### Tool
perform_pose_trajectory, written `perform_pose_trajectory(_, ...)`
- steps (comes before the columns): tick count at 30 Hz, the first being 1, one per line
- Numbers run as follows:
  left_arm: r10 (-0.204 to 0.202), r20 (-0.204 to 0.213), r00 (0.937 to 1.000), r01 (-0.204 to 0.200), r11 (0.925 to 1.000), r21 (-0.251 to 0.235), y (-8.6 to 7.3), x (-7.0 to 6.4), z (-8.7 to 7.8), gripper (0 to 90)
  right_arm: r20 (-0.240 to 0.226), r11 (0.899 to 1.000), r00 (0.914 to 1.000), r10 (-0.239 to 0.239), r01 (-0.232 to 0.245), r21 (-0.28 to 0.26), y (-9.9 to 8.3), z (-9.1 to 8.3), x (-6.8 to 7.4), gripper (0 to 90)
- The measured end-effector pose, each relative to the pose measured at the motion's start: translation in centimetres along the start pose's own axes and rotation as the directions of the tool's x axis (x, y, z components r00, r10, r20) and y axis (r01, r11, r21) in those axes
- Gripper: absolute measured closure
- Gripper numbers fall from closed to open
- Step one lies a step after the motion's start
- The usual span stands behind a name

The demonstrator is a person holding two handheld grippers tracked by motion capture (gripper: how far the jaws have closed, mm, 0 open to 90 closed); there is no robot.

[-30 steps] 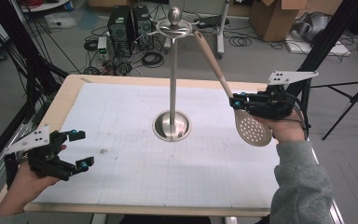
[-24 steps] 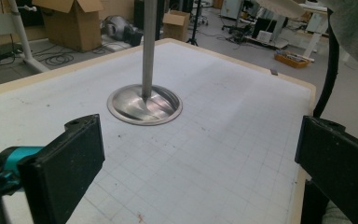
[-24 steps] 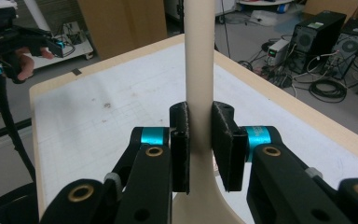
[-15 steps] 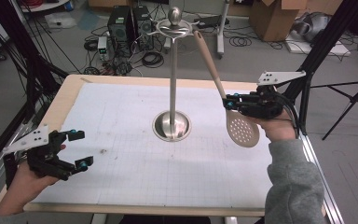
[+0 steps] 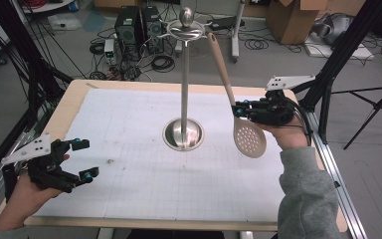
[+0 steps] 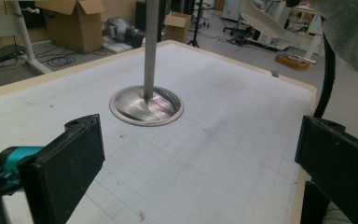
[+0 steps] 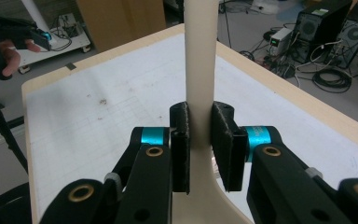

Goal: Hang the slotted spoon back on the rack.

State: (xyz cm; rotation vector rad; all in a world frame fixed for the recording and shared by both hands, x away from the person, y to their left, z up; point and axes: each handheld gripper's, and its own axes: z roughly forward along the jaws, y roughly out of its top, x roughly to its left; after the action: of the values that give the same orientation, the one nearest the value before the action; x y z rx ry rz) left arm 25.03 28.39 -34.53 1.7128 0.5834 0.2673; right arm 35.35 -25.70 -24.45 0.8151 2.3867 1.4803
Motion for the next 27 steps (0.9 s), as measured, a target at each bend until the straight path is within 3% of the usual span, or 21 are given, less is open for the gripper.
perform_pose_trajectory(27,-0.001,-0.002,1.0,0.001,1.0,-0.009,-0.1,-0.3,-0.7,1.8,-0.007,1.0,1.0,0.004,-0.003,0.023,0.3,2.3,-0.2,77.7)
